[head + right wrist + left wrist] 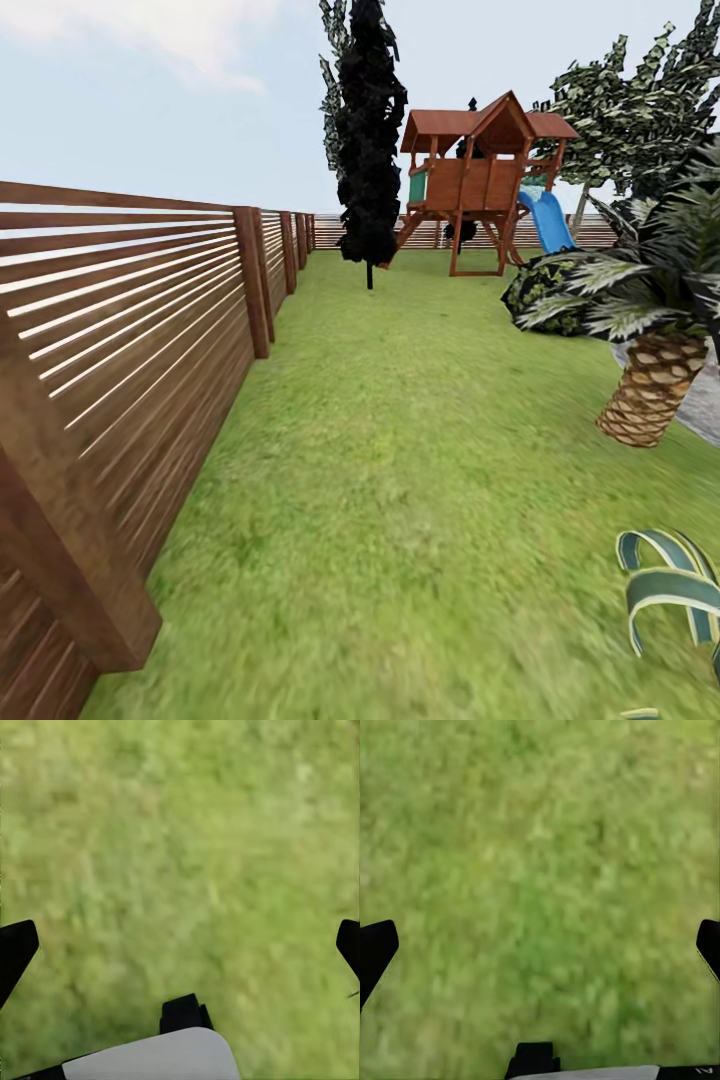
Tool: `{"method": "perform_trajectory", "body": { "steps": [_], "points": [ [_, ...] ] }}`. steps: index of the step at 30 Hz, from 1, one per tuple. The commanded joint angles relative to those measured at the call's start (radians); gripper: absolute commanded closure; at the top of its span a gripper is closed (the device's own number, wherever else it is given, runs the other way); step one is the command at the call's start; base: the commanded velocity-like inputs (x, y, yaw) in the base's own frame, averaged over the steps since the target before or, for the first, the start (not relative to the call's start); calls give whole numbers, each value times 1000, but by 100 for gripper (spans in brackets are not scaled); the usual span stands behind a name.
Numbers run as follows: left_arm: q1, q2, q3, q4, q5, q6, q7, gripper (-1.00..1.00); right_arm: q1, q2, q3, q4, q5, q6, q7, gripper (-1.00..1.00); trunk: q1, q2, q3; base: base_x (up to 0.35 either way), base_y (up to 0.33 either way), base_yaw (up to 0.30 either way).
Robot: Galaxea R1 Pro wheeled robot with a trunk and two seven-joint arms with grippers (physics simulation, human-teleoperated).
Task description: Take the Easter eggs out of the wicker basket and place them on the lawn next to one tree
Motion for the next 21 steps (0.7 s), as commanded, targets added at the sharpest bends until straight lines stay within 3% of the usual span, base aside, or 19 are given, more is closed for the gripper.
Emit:
{"method": "perform_trajectory", "body": {
  "steps": [1, 21],
  "points": [
    [0, 1, -7, -1, -1, -1, 10, -100, 0, 0, 0, 0, -10, -2, 1, -100, 1, 0, -1, 336, 0, 0],
    [0, 1, -7, -1, -1, -1, 10, -100, 0, 1, 0, -1, -10, -2, 1, -100, 1, 0, -1, 336, 0, 0]
  ]
}}
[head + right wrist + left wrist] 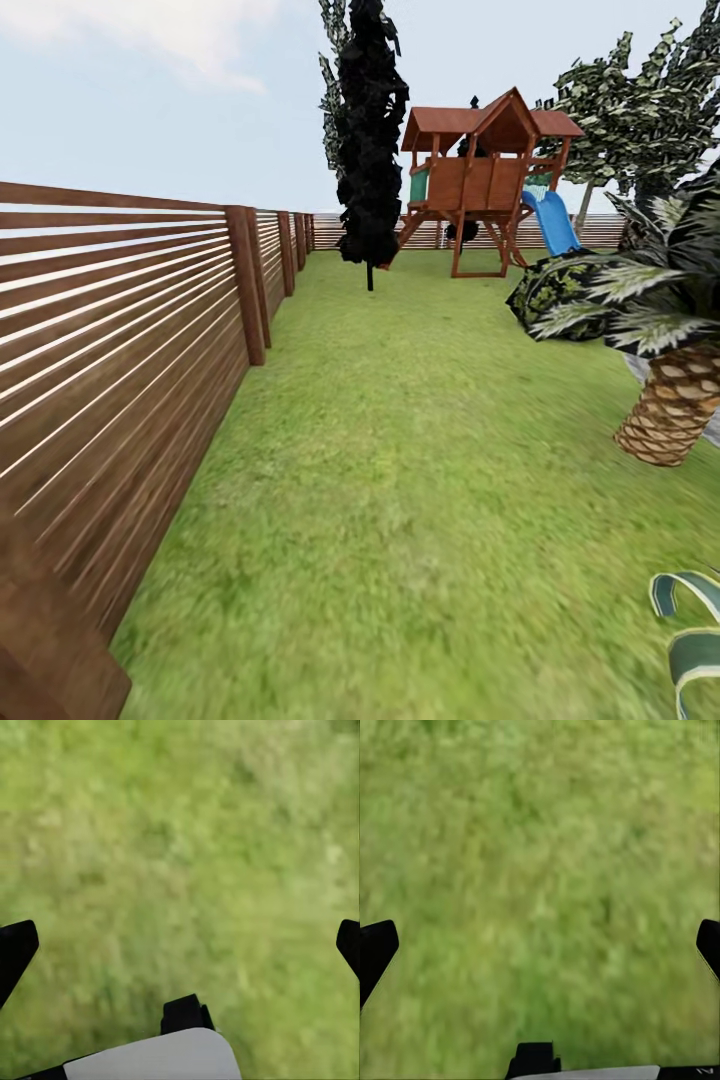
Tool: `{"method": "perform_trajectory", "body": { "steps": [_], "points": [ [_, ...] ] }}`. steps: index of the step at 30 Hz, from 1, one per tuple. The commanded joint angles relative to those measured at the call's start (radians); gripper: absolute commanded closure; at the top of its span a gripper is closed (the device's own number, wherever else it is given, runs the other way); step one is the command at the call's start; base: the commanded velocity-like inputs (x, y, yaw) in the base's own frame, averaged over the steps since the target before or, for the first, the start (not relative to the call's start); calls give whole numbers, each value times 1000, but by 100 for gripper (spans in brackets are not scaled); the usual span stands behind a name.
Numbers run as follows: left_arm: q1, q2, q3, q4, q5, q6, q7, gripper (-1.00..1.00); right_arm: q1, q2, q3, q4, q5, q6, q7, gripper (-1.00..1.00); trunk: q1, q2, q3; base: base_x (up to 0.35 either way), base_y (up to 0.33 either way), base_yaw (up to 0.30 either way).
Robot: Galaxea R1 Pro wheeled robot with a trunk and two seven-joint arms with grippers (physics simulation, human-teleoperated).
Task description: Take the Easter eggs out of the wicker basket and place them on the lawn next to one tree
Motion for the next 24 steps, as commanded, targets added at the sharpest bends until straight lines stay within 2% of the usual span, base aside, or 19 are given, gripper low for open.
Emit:
{"method": "perform_trajectory", "body": {
  "steps": [1, 16, 24],
  "points": [
    [0, 1, -7, -1, -1, -1, 10, -100, 0, 0, 0, 0, -10, -2, 1, -100, 1, 0, -1, 336, 0, 0],
    [1, 1, -7, 0, -1, -1, 10, -100, 0, 0, 0, 0, -10, -2, 1, -100, 1, 0, -1, 336, 0, -1],
    [0, 1, -7, 0, -1, -1, 10, -100, 0, 0, 0, 0, -10, -2, 0, -100, 1, 0, -1, 336, 0, -122]
  ]
}}
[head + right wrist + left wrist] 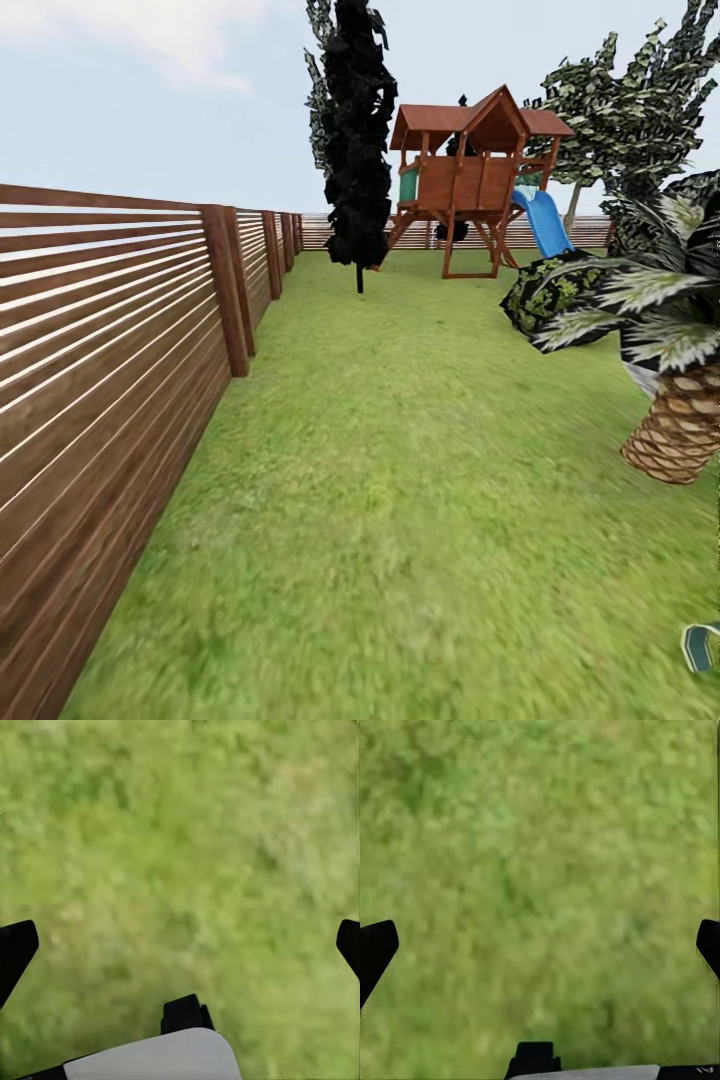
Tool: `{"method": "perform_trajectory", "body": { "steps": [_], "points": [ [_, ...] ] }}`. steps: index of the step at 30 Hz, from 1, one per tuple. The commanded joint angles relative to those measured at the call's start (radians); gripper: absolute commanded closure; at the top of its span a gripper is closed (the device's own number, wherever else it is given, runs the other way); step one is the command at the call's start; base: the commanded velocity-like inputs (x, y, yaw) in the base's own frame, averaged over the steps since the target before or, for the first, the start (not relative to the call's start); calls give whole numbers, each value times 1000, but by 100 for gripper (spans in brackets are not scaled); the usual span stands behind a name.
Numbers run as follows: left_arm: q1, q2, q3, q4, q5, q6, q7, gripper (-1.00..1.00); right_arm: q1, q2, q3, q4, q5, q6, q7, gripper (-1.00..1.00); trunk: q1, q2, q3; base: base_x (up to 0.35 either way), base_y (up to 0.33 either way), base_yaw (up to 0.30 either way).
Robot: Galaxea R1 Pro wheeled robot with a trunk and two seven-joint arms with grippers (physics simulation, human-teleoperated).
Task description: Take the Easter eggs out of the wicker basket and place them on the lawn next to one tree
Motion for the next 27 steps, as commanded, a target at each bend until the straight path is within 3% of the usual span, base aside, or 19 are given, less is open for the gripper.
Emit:
{"method": "perform_trajectory", "body": {
  "steps": [1, 27],
  "points": [
    [0, 1, -7, -1, -1, -1, 10, -100, 0, 0, 0, 0, -10, -2, 1, -100, 1, 0, -1, 337, 0, -79],
    [0, 1, -7, -1, -1, -1, 10, -100, 0, 0, 0, 1, -10, -2, -1, -100, 1, 0, -1, 336, 70, -5]
  ]
}}
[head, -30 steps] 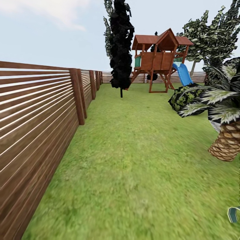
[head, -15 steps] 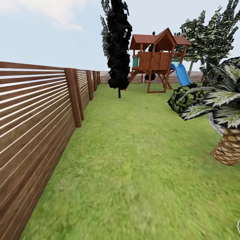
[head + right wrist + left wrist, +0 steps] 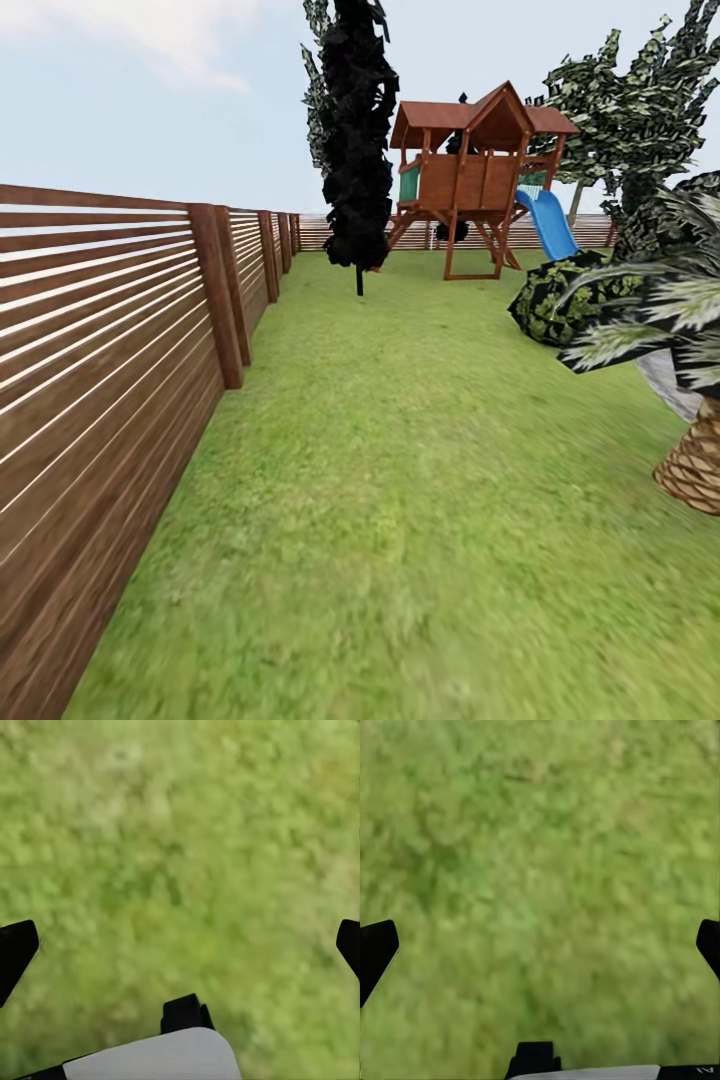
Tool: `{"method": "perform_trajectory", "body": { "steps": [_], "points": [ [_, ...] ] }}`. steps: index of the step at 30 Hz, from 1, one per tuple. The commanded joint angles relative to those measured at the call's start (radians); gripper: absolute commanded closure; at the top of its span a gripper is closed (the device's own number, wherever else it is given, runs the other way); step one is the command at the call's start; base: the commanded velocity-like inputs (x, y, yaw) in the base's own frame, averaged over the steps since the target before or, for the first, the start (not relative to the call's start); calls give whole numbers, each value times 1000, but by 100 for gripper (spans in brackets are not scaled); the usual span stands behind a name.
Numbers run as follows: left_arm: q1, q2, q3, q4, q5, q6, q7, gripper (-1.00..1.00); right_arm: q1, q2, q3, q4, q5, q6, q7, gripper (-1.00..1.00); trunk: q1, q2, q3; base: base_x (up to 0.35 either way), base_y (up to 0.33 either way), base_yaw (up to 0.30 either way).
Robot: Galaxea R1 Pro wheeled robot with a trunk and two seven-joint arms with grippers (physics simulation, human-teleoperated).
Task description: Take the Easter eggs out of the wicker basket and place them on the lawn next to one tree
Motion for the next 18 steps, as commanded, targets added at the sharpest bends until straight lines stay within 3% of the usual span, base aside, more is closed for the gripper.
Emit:
{"method": "perform_trajectory", "body": {
  "steps": [1, 14, 18],
  "points": [
    [0, 1, -7, -1, -1, -1, 10, -100, 0, 0, 0, 0, -10, -2, 1, -100, 1, 0, -1, 336, 72, -28],
    [0, 1, -7, -1, -1, -2, 11, -100, 0, 0, 0, -1, -10, -2, 0, -100, 1, 0, -1, 336, 72, -211],
    [-1, 1, -7, -1, -1, -3, 11, -100, 0, 0, 0, -1, -10, -2, 0, -100, 1, 0, -1, 336, 72, -101]
  ]
}}
